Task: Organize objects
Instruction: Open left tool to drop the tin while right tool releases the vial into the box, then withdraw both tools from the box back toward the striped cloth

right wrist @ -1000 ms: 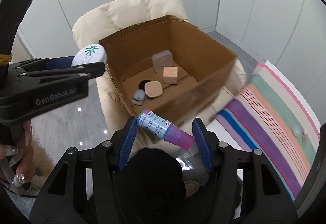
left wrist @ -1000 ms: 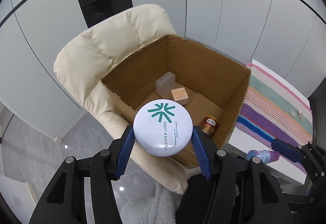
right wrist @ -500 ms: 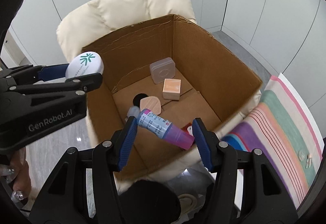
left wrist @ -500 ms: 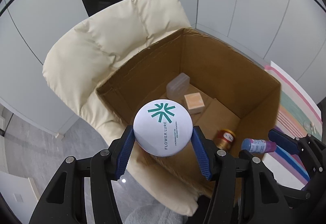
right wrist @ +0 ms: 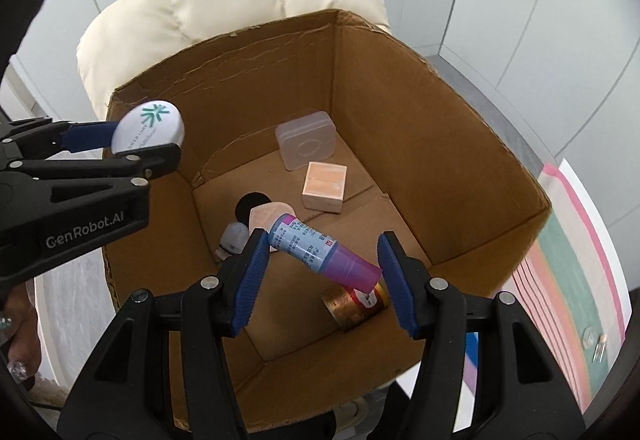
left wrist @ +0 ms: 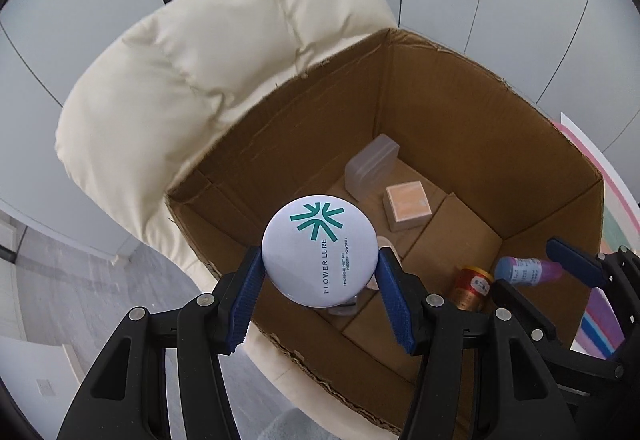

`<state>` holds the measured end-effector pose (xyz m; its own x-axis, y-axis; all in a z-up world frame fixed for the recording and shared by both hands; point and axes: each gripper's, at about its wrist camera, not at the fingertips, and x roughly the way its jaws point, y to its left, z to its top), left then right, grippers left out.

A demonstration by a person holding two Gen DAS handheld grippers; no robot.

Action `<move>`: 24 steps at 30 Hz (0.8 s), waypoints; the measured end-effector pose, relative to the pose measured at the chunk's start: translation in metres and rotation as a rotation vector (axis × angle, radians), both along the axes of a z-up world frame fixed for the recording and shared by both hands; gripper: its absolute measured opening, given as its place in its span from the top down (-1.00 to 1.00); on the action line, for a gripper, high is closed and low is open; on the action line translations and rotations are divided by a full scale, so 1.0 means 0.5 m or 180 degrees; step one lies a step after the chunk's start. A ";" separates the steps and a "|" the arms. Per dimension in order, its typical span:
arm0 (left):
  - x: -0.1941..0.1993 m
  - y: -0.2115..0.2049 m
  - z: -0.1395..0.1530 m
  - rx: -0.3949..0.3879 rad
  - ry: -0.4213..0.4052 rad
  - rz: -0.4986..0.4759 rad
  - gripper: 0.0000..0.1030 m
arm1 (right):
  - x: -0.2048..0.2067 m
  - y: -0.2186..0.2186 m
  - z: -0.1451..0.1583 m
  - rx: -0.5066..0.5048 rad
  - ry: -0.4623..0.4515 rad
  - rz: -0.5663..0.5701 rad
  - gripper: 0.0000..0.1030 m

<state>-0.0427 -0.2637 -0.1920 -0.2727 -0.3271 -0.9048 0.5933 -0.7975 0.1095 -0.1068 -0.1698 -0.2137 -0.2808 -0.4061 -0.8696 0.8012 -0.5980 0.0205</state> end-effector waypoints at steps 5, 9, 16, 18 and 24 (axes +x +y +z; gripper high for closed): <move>-0.002 -0.002 0.007 -0.0084 0.0017 -0.0019 -0.45 | -0.002 0.000 0.007 -0.0075 0.0099 0.0000 -0.86; 0.006 -0.001 0.029 -0.0106 0.0181 -0.0051 -0.76 | -0.003 0.008 0.015 -0.0084 0.0137 -0.0037 -0.86; 0.003 0.001 0.037 -0.0158 0.0204 -0.0129 -0.76 | -0.008 0.030 0.025 -0.0141 0.0066 -0.0152 -0.86; 0.002 -0.001 0.037 -0.0136 0.0203 -0.0135 -0.76 | -0.007 0.034 0.027 -0.0137 0.0066 -0.0176 -0.86; 0.008 0.002 0.042 -0.0083 0.0236 -0.0140 -0.76 | -0.006 0.053 0.029 -0.0109 0.0071 -0.0271 -0.86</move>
<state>-0.0387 -0.2625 -0.1711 -0.3531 -0.3366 -0.8729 0.5652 -0.8203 0.0877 -0.1098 -0.1431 -0.1990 -0.3347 -0.4093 -0.8488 0.7480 -0.6633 0.0249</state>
